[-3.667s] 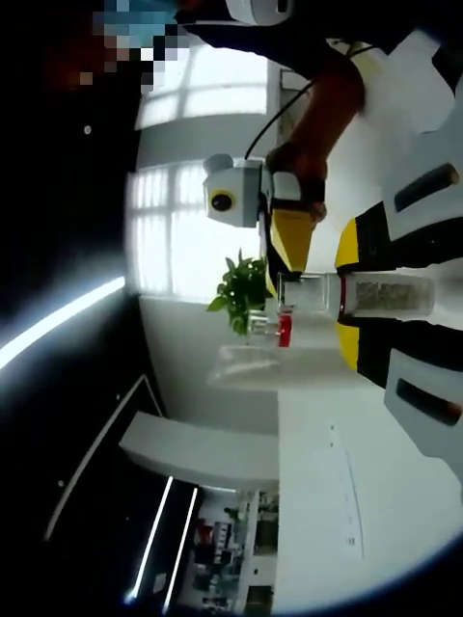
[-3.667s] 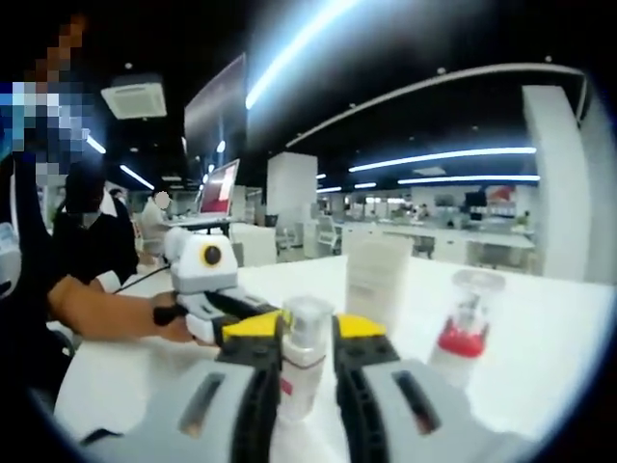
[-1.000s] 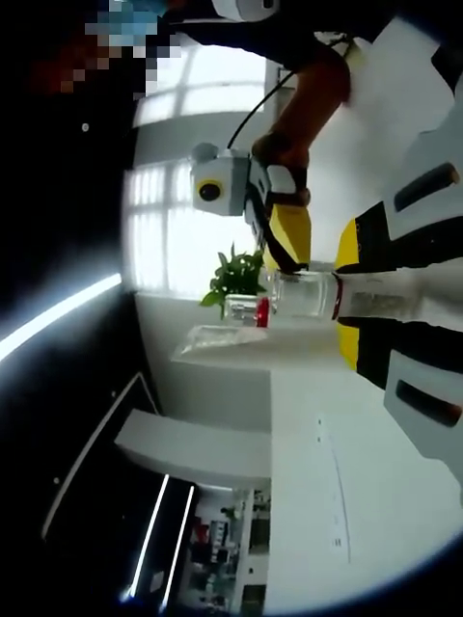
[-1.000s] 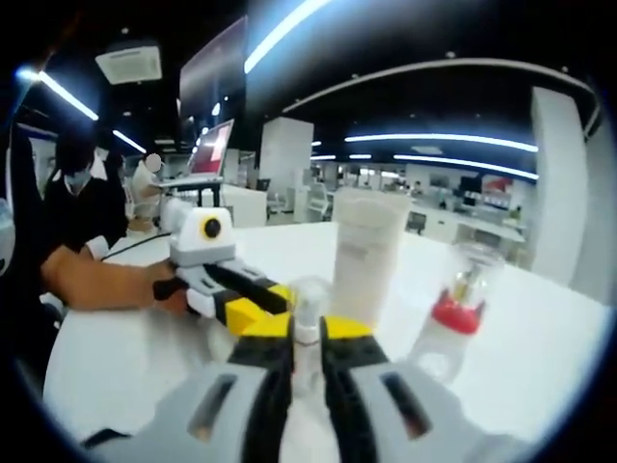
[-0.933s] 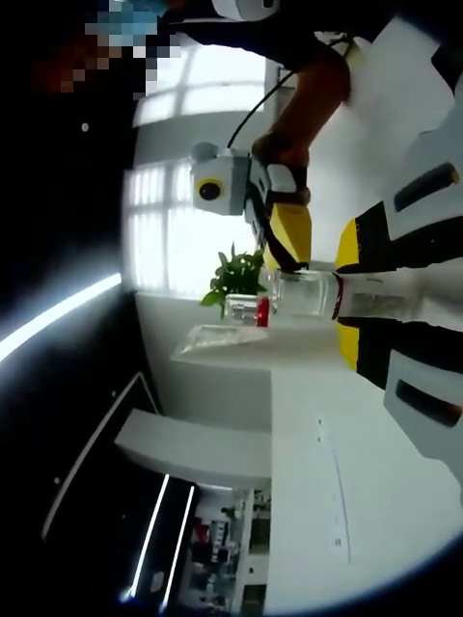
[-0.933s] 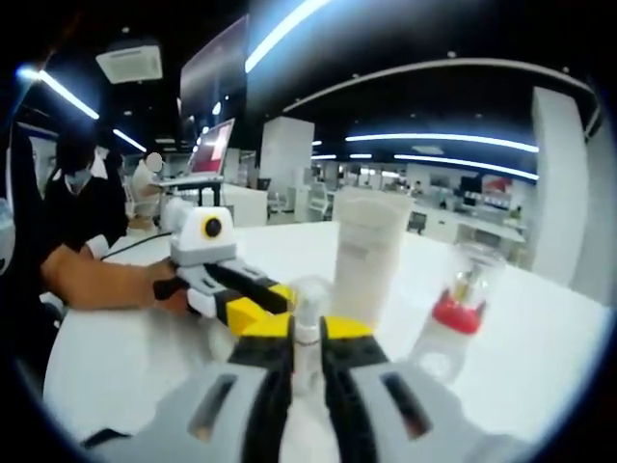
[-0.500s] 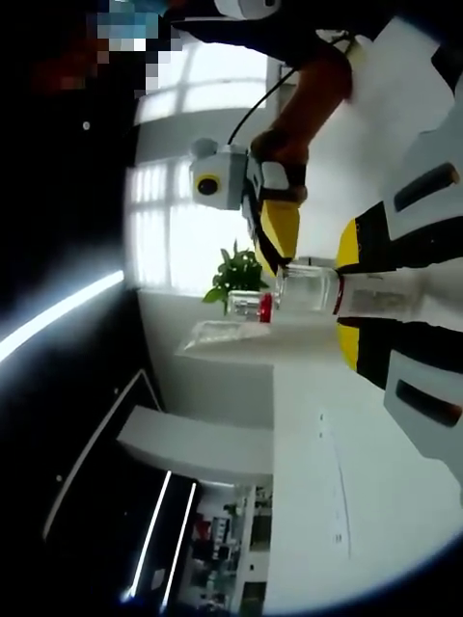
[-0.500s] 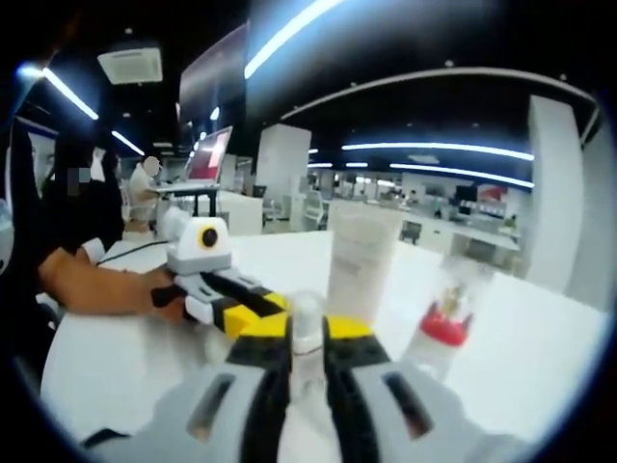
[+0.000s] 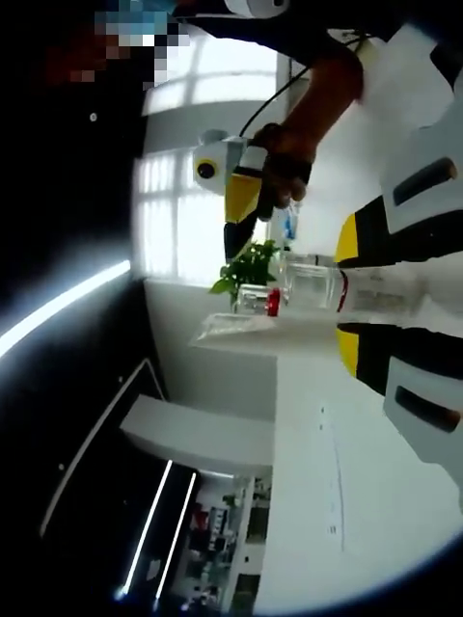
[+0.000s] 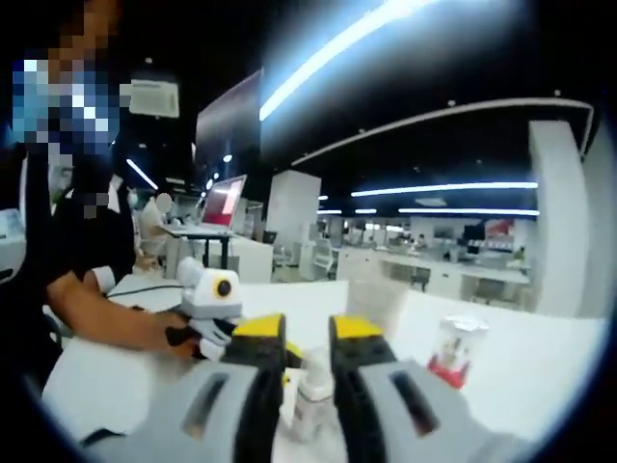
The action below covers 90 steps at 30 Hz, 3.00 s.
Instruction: Arrange the skincare products in the storage area until every visible bottle or jar stands upright without overlapping.
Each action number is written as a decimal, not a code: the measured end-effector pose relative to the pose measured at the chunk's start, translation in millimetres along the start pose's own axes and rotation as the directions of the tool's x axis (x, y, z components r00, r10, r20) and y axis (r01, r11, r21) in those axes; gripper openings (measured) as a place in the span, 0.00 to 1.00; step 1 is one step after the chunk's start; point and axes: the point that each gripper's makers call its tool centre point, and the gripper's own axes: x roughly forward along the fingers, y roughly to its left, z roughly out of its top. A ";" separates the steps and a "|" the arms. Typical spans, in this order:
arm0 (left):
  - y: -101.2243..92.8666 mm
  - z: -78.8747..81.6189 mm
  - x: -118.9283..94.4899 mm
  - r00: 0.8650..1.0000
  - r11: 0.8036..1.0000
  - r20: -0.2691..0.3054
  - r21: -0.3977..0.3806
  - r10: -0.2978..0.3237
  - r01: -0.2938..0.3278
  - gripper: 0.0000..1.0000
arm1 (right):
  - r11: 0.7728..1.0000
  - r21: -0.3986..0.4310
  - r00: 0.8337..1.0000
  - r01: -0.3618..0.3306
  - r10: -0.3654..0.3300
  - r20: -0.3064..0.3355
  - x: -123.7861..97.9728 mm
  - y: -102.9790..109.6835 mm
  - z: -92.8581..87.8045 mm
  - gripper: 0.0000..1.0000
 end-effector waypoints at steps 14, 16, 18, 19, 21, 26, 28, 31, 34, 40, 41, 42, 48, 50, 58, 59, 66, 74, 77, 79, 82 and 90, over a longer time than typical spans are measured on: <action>-16.1 4.1 -23.3 0.999 0.997 0.033 -0.072 0.039 -0.037 0.39 | 0.992 0.013 0.989 -0.123 0.121 0.088 5.1 29.0 19.8 0.31; -20.5 4.5 -26.7 0.999 0.996 0.037 -0.084 0.040 -0.037 0.41 | 0.990 0.028 0.985 -0.136 0.132 0.108 4.5 30.4 23.5 0.33; -24.7 5.7 -29.7 0.998 0.995 0.041 -0.088 0.043 -0.039 0.43 | 0.988 0.037 0.982 -0.147 0.142 0.121 4.1 32.0 25.5 0.33; -27.2 6.5 -31.3 0.998 0.995 0.044 -0.091 0.045 -0.041 0.44 | 0.987 0.043 0.981 -0.152 0.145 0.129 4.0 32.6 26.7 0.33; -31.6 8.5 -34.8 0.998 0.994 0.054 -0.102 0.045 -0.040 0.46 | 0.985 0.054 0.978 -0.163 0.154 0.138 4.0 34.2 28.1 0.34; -42.3 14.9 -47.9 0.995 0.991 0.084 -0.124 0.059 -0.048 0.50 | 0.979 0.066 0.973 -0.193 0.182 0.144 5.8 40.3 28.9 0.38; -45.1 15.6 -53.5 0.994 0.992 0.080 -0.112 0.071 -0.062 0.51 | 0.977 0.063 0.971 -0.203 0.193 0.139 8.4 44.4 27.9 0.39; -48.1 17.2 -60.1 0.994 0.992 0.078 -0.105 0.080 -0.071 0.52 | 0.973 0.062 0.968 -0.221 0.211 0.136 10.1 49.6 27.4 0.42; -51.1 18.3 -64.3 0.994 0.992 0.074 -0.097 0.086 -0.078 0.52 | 0.970 0.060 0.965 -0.236 0.227 0.131 11.8 54.3 26.6 0.47; -62.2 16.9 -70.0 0.995 0.994 0.037 -0.061 0.097 -0.095 0.65 | 0.964 0.057 0.959 -0.261 0.252 0.129 13.5 61.5 26.0 0.50; -64.6 16.3 -71.2 0.995 0.994 0.029 -0.050 0.098 -0.096 0.66 | 0.963 0.059 0.959 -0.263 0.254 0.129 14.1 62.1 25.9 0.50; -67.4 16.0 -72.8 0.995 0.995 0.022 -0.040 0.096 -0.095 0.66 | 0.963 0.058 0.959 -0.264 0.255 0.125 14.5 62.8 25.2 0.50; -83.3 16.8 -88.0 0.994 0.994 0.000 -0.001 0.105 -0.105 0.72 | 0.955 0.058 0.952 -0.290 0.282 0.120 16.2 70.5 23.9 0.54; -86.3 19.4 -93.9 0.994 0.994 0.003 0.001 0.111 -0.111 0.75 | 0.952 0.059 0.949 -0.301 0.293 0.113 17.7 74.4 22.7 0.58; -99.6 32.1 -117.6 0.990 0.991 0.031 0.013 0.136 -0.137 0.89 | 0.939 0.061 0.934 -0.339 0.328 0.141 18.6 86.5 30.2 0.72; -101.0 32.1 -119.7 0.990 0.990 0.030 0.018 0.138 -0.139 0.90 | 0.938 0.063 0.933 -0.342 0.331 0.144 18.5 87.4 31.1 0.73; -113.5 34.0 -138.7 0.988 0.986 0.020 0.054 0.155 -0.156 0.99 | 0.923 0.083 0.922 -0.376 0.363 0.137 20.7 98.6 27.9 0.89; -117.8 36.1 -170.5 0.978 0.976 0.031 0.061 0.205 -0.207 1.00 | 0.900 0.076 0.900 -0.430 0.421 0.113 23.9 120.0 23.0 1.00; -115.5 33.3 -180.7 0.972 0.970 0.024 0.059 0.234 -0.235 0.99 | 0.896 0.080 0.896 -0.437 0.426 0.125 23.0 121.0 25.0 1.00; -115.0 33.8 -186.5 0.968 0.966 0.027 0.061 0.249 -0.250 0.99 | 0.895 0.083 0.896 -0.438 0.427 0.126 23.2 121.2 24.8 1.00; -116.0 36.6 -196.5 0.963 0.961 0.033 0.060 0.268 -0.270 0.99 | 0.890 0.090 0.892 -0.447 0.436 0.122 23.9 124.3 23.0 1.00; -112.6 41.3 -225.6 0.938 0.934 0.014 0.093 0.345 -0.345 0.99 | 0.874 0.090 0.878 -0.477 0.470 0.088 26.5 136.7 15.0 1.00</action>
